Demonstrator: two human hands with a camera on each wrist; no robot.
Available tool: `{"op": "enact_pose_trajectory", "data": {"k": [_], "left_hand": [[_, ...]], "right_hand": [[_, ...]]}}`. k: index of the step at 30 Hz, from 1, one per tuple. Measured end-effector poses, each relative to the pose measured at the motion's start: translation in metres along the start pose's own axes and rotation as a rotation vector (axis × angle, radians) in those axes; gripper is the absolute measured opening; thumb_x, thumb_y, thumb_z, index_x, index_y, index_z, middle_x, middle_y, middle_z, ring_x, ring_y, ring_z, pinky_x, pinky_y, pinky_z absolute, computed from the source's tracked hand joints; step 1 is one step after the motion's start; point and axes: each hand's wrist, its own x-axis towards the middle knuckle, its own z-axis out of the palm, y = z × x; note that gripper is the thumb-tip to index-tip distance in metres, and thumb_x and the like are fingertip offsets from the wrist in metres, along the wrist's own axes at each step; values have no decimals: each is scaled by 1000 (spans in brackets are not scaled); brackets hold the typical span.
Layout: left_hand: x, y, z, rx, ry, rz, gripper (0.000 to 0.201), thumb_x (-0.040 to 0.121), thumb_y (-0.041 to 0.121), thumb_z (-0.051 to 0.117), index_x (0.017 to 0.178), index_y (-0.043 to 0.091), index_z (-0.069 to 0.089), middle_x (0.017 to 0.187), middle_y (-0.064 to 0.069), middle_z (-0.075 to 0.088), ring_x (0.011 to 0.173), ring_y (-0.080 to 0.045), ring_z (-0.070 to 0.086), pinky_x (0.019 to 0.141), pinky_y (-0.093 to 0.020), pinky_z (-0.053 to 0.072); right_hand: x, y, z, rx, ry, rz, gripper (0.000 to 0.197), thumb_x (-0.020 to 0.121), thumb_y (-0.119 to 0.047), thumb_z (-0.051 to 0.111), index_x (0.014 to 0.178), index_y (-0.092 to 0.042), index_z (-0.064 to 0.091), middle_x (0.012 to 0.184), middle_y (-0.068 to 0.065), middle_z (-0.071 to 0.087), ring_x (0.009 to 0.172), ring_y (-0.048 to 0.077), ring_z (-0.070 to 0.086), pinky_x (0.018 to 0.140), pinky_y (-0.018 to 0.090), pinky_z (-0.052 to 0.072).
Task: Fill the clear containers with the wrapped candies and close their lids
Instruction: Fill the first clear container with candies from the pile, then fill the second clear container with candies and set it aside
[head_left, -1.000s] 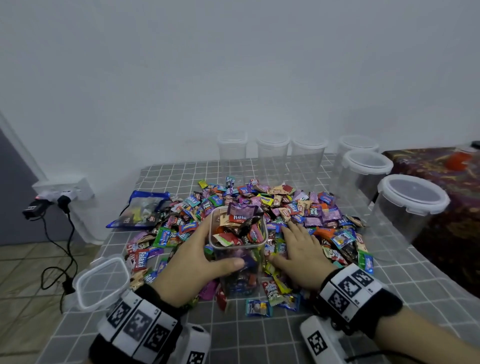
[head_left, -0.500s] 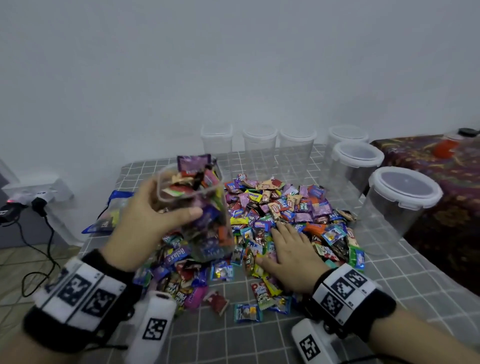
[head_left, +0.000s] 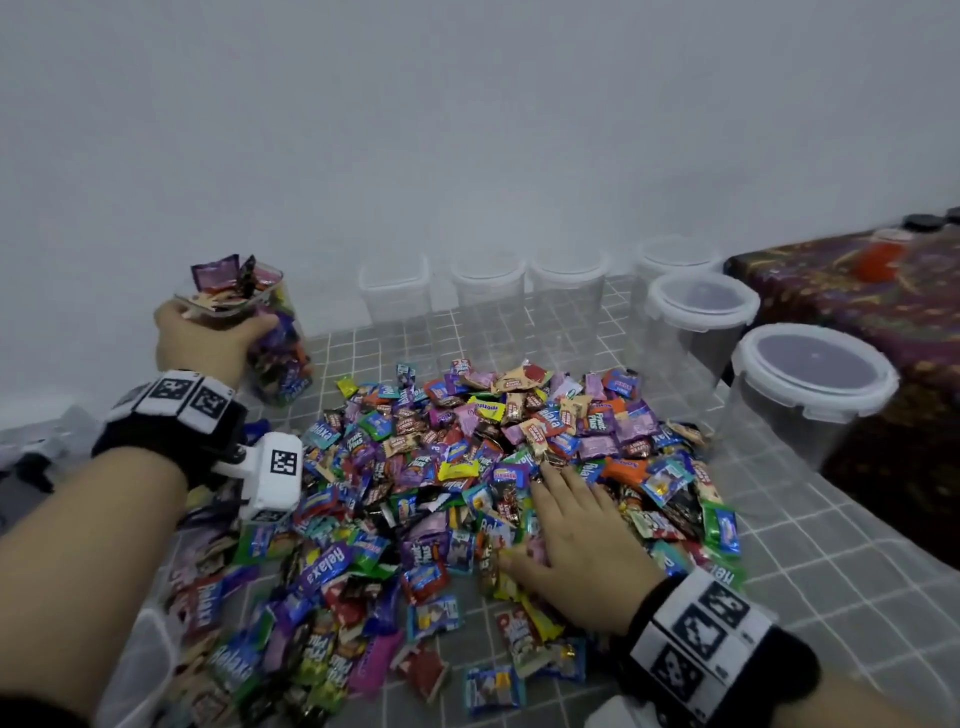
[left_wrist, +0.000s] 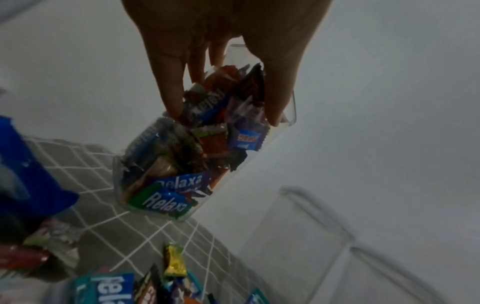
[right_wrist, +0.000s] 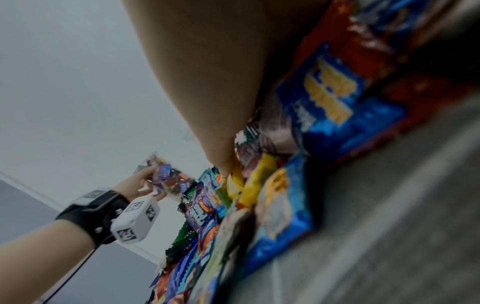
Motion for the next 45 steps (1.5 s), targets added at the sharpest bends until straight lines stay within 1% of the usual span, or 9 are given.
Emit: {"op": "enact_pose_trajectory", "data": {"k": [4,7,11,15,21,25,33,40,45], "left_hand": [[16,-13,23,43,12,-80,80,69,31,81,130,3,39,129,-17,54,116,-30,54,96,-35,41],[23,-23,37,56,6,-107,83,67,33,82,131,2,38,130,-17,53,116,-31,54,98,-37,42],[26,-32,46,58,-6,-140,85,67,35,82,130,0,38,130,-18,53,115,-32,54,98,-39,44],[24,-27,44,84,-14,-153,104,69,38,81,145,4,19,143,-21,38,130,-34,41,108,-43,33],[-2,11,50,78,136,284,101,77,41,72,150,7,10,156,-15,10,145,-28,6,117,-36,6],[-15,43,76,180,-133,459,95,81,41,69,150,11,11,158,-11,9,146,-23,5,118,-36,8],[-18,53,114,158,-488,166,93,80,40,71,151,13,16,156,-7,22,142,-24,23,114,-35,20],[-22,48,111,112,-397,125,88,80,42,71,149,16,24,153,-6,29,141,-22,27,113,-31,21],[-27,56,97,102,-324,194,84,80,43,69,148,18,27,151,-4,35,138,-21,33,108,-26,25]], "right_hand": [[0,0,0,13,-5,11,94,84,-76,17,152,-14,-5,158,4,-17,145,21,-16,116,39,-9],[3,3,4,-3,0,4,109,69,-85,-3,152,-14,-5,158,4,-17,145,22,-16,116,39,-10],[2,3,3,26,4,4,97,80,-79,6,152,-14,-4,158,4,-17,145,21,-16,116,40,-10],[1,1,1,62,23,-17,113,55,-74,-9,152,-15,-3,158,3,-17,145,20,-17,114,38,-12],[2,3,2,32,6,-1,95,83,-79,11,152,-15,-2,158,3,-16,145,21,-16,115,38,-10],[2,1,2,46,16,-19,117,55,-82,-8,152,-16,-2,158,2,-16,145,21,-16,115,38,-11],[0,4,0,52,9,-5,84,91,-66,25,152,-15,-3,158,2,-17,145,21,-18,116,39,-11],[3,5,3,40,7,-30,109,66,-84,-2,152,-16,-2,158,2,-17,145,21,-16,113,37,-14],[-1,2,-1,42,11,-6,84,91,-66,27,152,-15,-1,158,3,-16,145,21,-16,116,39,-11]]}}
